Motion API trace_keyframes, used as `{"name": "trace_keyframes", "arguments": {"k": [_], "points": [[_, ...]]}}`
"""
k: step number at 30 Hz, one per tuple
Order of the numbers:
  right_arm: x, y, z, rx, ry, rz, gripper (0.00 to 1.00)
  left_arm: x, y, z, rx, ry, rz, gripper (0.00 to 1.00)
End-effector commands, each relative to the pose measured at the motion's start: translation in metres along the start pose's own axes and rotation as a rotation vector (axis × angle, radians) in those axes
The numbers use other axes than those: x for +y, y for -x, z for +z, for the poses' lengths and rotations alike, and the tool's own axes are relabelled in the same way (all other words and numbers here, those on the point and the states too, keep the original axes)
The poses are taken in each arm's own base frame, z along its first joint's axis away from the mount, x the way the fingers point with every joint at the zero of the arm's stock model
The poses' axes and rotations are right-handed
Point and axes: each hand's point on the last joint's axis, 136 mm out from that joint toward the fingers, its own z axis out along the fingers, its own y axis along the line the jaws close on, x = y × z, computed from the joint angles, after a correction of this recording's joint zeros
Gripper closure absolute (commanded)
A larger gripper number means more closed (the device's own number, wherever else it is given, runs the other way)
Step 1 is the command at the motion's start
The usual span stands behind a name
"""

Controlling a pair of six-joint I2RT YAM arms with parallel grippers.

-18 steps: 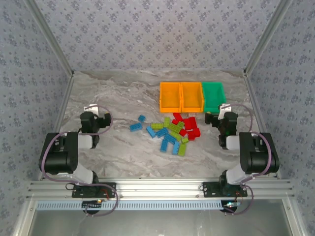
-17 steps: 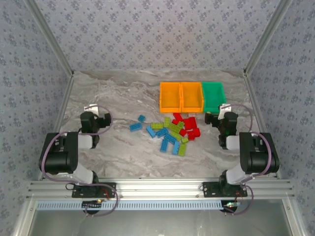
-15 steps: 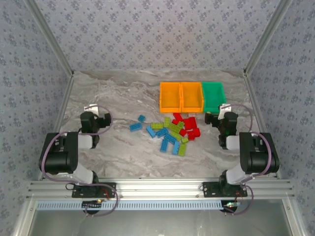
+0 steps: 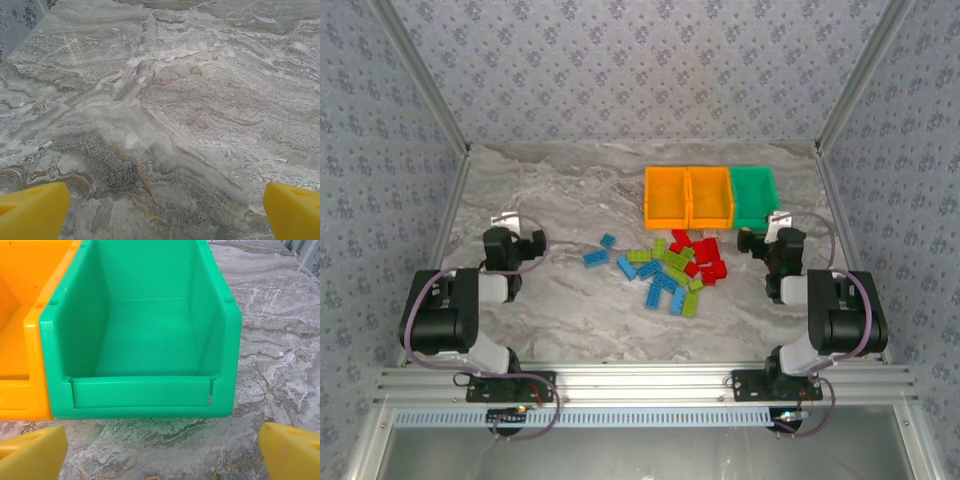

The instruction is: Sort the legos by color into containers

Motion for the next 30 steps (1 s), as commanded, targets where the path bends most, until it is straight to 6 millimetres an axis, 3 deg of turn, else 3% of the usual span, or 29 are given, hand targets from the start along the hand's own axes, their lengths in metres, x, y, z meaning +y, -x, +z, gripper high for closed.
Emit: {"name": "trace_keyframes", "arguments": {"k": [1, 3, 5, 9, 12, 13, 16, 18, 22, 25, 27, 30], "points": [[-0.006, 0.035, -0.013, -0.034, -0.032, 0.018, 0.0, -0.006, 0.019, 0.001, -0.06, -0.026, 0.014, 0.01], [-0.016, 0.052, -0.029, 0.024, -0.12, 0.129, 0.0, -0.01, 0.022, -0.002, -0.069, -0.022, 0.04, 0.01], [-0.021, 0.053, -0.056, 0.139, -0.18, 0.351, 0.01, -0.008, 0.03, -0.012, -0.103, 0.006, 0.045, 0.01], [0.023, 0.049, -0.097, 0.296, 0.001, 0.521, 0.03, -0.024, 0.058, -0.043, -0.074, 0.001, 0.047, 0.01], [0.052, 0.037, -0.124, 0.416, 0.103, 0.533, 0.05, -0.075, 0.088, -0.085, -0.113, -0.172, 0.061, 0.01], [0.059, 0.031, -0.132, 0.46, 0.116, 0.513, 0.05, -0.101, 0.097, -0.104, -0.127, -0.262, 0.082, 0.01], [0.072, 0.003, -0.15, 0.605, 0.122, 0.433, 0.06, -0.172, 0.116, -0.171, -0.157, -0.563, 0.171, 0.01], [0.075, -0.016, -0.156, 0.682, 0.101, 0.393, 0.06, -0.206, 0.117, -0.215, -0.161, -0.74, 0.283, 0.01], [0.092, -0.046, -0.154, 0.767, 0.131, 0.367, 0.09, -0.239, 0.089, -0.288, -0.09, -1.021, 0.566, 0.01], [0.105, -0.055, -0.142, 0.781, 0.151, 0.354, 0.1, -0.244, 0.058, -0.324, -0.004, -1.184, 0.76, 0.01], [0.109, -0.052, -0.127, 0.742, 0.156, 0.348, 0.1, -0.245, 0.041, -0.332, 0.046, -1.236, 0.842, 0.01], [0.107, -0.052, -0.102, 0.7, 0.123, 0.328, 0.1, -0.247, 0.024, -0.324, 0.067, -1.24, 0.901, 0.01]]}}
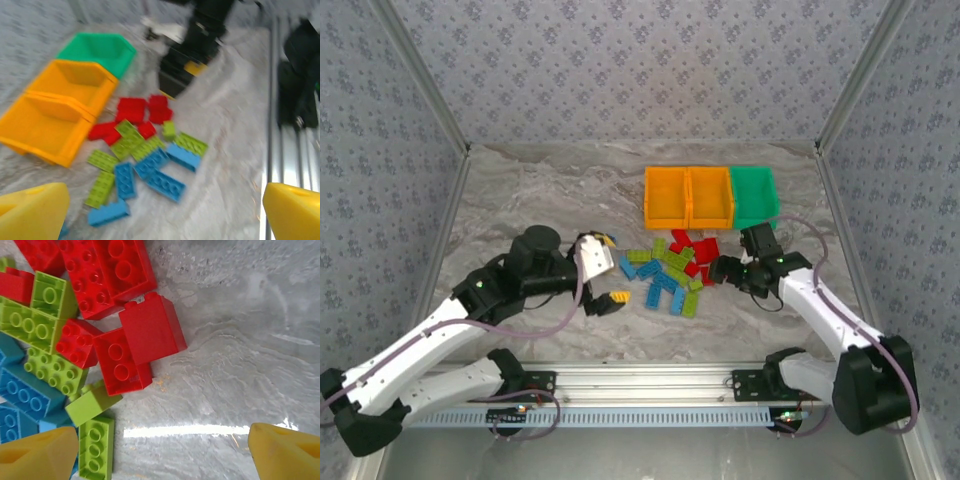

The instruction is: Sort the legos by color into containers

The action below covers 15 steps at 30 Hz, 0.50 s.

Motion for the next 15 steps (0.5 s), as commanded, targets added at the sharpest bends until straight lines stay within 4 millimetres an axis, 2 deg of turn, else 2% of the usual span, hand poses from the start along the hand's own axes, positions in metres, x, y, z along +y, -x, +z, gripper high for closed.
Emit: {"name": "trace_keyframes", "arguments": {"k": [1, 5, 8, 15], "points": [[0.001, 0.029, 0.014, -0.089, -0.025, 0.01, 0.1, -0.021, -0.037, 0.007, 0.133, -0.108, 0.066, 0.01], [-0.003, 0.045, 0.029, -0.114, -0.049, 0.004, 0.21, -0.019, -0.041, 0.01, 0.109, -0.09, 0.08, 0.01], [0.004, 0.044, 0.044, -0.064, 0.001, 0.01, 0.33, -0.016, -0.045, 0.007, 0.104, -0.058, 0.092, 0.01], [0.001, 0.046, 0.058, -0.061, -0.009, 0.024, 0.46, -0.009, -0.056, 0.003, 0.125, 0.009, 0.119, 0.01]]}}
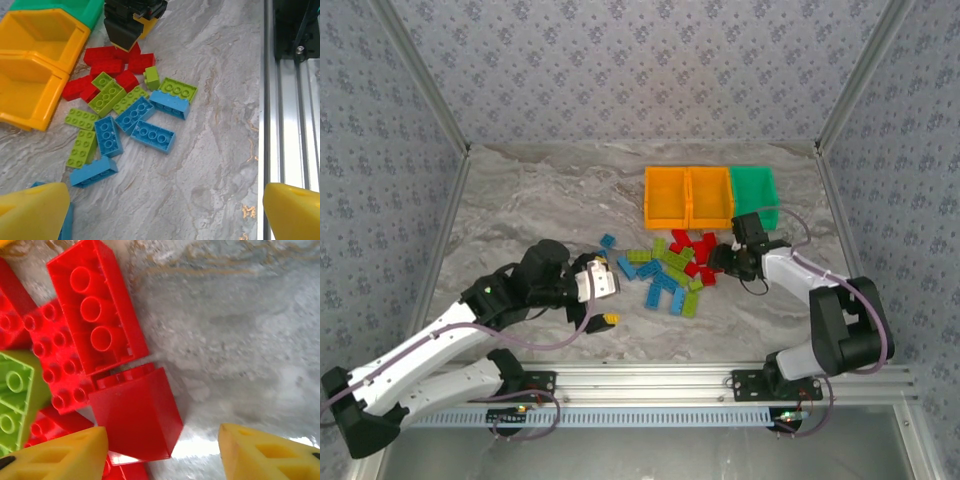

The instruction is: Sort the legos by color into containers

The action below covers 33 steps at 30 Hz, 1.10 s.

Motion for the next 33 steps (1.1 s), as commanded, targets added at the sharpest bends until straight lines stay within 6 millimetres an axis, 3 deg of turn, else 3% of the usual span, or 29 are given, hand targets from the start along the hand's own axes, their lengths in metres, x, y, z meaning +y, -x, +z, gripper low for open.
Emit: {"name": "trace_keyframes", "arguments": {"k": [1, 3, 6, 10, 14, 19, 25, 29, 33], "points": [[-0.006, 0.001, 0.007, 0.005, -0.022, 0.011, 0.49, 0.003, -0.001, -0.002, -0.003, 0.03, 0.034, 0.01], [-0.007, -0.001, 0.01, 0.017, -0.026, 0.013, 0.47, 0.004, -0.003, -0.002, 0.003, 0.035, 0.037, 0.01], [-0.002, -0.001, 0.007, 0.022, -0.003, 0.012, 0.36, 0.004, -0.008, -0.001, 0.017, 0.04, 0.039, 0.01], [0.017, 0.009, -0.004, -0.01, 0.06, -0.012, 0.37, 0.004, -0.012, 0.001, 0.021, 0.042, 0.04, 0.01], [0.018, 0.015, 0.0, -0.022, 0.047, -0.029, 0.35, 0.006, -0.012, -0.002, 0.016, 0.055, 0.043, 0.01], [0.009, 0.009, 0.016, 0.027, -0.014, -0.061, 0.38, 0.007, -0.01, -0.005, -0.006, 0.073, 0.04, 0.01], [-0.003, 0.004, 0.018, 0.04, -0.108, -0.101, 0.55, 0.01, -0.013, -0.004, 0.0, 0.091, 0.041, 0.01], [0.006, 0.012, -0.004, -0.02, -0.086, -0.103, 0.64, 0.012, -0.013, -0.004, -0.004, 0.096, 0.034, 0.01], [0.016, 0.043, -0.052, -0.185, -0.082, -0.1, 0.69, 0.016, -0.015, -0.004, -0.005, 0.114, 0.027, 0.01]]}}
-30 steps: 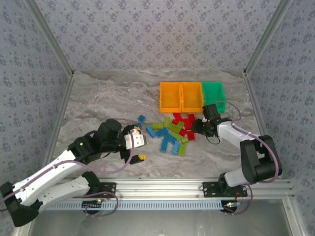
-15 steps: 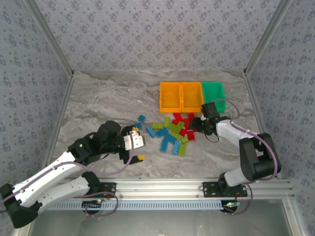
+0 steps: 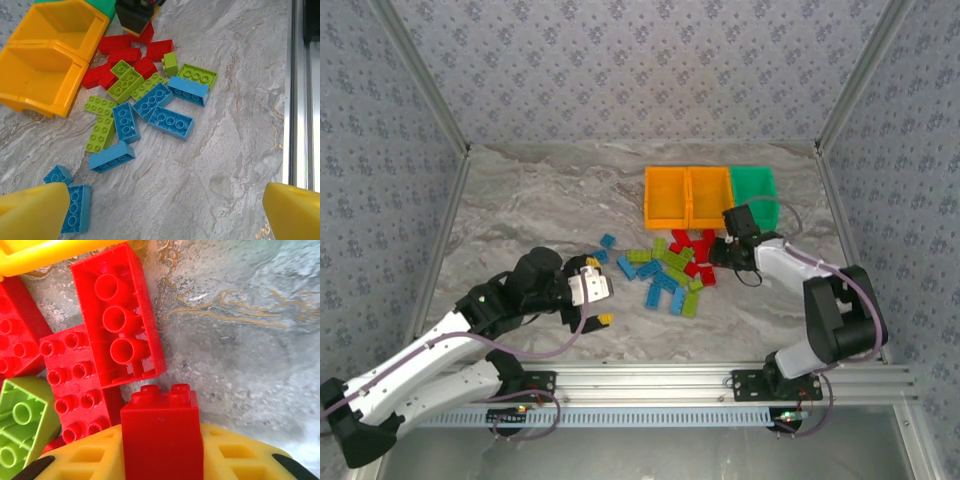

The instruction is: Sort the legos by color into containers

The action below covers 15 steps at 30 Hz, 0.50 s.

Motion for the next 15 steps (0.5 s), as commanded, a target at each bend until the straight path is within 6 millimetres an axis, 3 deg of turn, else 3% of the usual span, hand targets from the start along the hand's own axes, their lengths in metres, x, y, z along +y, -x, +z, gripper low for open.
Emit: {"name": "trace_keyframes", "arguments": {"k": [1, 4, 7, 12, 15], "points": [[-0.002, 0.035, -0.046, -0.158, -0.046, 0.002, 0.69, 0.008, 0.002, -0.002, -0.025, 0.038, 0.009, 0.01], [-0.008, 0.084, -0.082, -0.327, -0.097, -0.003, 0.69, 0.014, 0.003, -0.003, -0.038, 0.067, -0.002, 0.01], [-0.022, 0.134, -0.092, -0.422, -0.135, 0.019, 0.7, 0.018, 0.005, -0.003, -0.046, 0.081, -0.016, 0.01], [-0.046, 0.195, -0.053, -0.412, -0.15, 0.061, 0.7, 0.023, 0.003, -0.003, -0.037, 0.108, -0.037, 0.01], [-0.058, 0.21, -0.018, -0.351, -0.151, 0.081, 0.7, 0.028, 0.0, -0.004, -0.024, 0.138, -0.043, 0.01]]}}
